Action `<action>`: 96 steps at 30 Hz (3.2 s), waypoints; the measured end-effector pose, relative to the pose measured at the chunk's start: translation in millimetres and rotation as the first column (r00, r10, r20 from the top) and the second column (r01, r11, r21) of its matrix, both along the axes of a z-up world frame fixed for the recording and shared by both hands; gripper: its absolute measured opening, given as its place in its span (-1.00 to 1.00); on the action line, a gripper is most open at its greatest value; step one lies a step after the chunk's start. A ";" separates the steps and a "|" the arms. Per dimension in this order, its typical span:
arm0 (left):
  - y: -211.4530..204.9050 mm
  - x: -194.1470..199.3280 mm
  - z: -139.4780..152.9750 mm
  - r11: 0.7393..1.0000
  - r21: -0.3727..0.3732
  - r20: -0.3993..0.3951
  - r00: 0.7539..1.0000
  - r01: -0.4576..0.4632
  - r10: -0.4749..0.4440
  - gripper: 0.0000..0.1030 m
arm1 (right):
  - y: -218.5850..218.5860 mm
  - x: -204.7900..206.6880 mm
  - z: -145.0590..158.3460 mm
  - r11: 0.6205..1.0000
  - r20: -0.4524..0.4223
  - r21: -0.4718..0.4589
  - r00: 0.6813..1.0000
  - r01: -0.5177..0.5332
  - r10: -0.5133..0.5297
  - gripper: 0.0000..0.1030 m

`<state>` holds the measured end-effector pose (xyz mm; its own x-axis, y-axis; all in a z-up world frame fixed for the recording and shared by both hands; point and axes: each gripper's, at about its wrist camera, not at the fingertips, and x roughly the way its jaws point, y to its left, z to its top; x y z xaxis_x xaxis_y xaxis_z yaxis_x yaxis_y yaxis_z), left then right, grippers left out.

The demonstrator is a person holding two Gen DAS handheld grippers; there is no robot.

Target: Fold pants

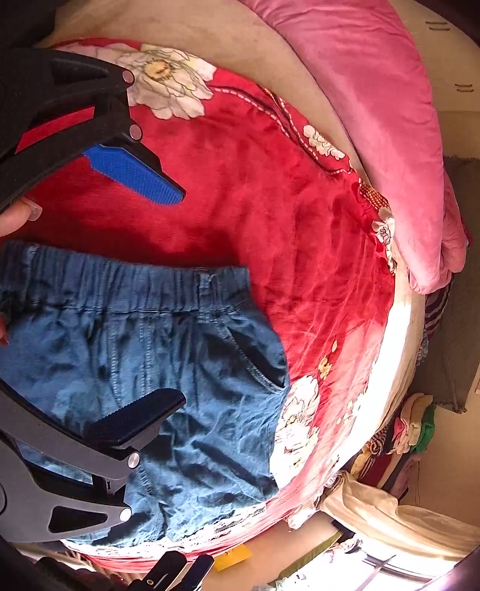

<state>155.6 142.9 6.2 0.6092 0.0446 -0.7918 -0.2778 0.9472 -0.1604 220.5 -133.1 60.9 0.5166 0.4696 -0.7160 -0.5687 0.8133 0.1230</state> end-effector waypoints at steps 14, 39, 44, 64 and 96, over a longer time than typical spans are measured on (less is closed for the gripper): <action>2.9 89.5 -46.5 0.969 0.094 -0.061 0.973 0.227 -0.222 -0.17 | 61.7 111.8 -45.1 0.967 -0.086 -0.187 0.984 -0.171 0.158 0.92; 41.8 52.6 2.1 0.974 -0.042 0.174 0.961 0.224 -0.214 -0.45 | 100.4 100.7 -16.5 0.899 0.000 -0.094 0.903 -0.427 0.429 -0.90; 20.4 16.0 29.7 0.960 0.051 0.258 0.925 0.276 -0.280 -0.45 | 74.1 52.8 10.3 0.915 0.114 -0.091 0.908 -0.394 0.402 -0.90; -51.6 -136.0 -33.4 0.922 0.055 0.085 0.918 0.384 -0.387 -0.29 | -7.9 -135.5 -82.8 0.954 -0.039 -0.008 0.953 -0.301 0.301 -0.81; -85.7 -116.9 -56.3 0.919 -0.048 0.003 0.921 0.390 -0.391 -0.23 | -51.2 -150.4 -46.1 0.953 -0.039 0.223 0.974 -0.208 0.222 -0.01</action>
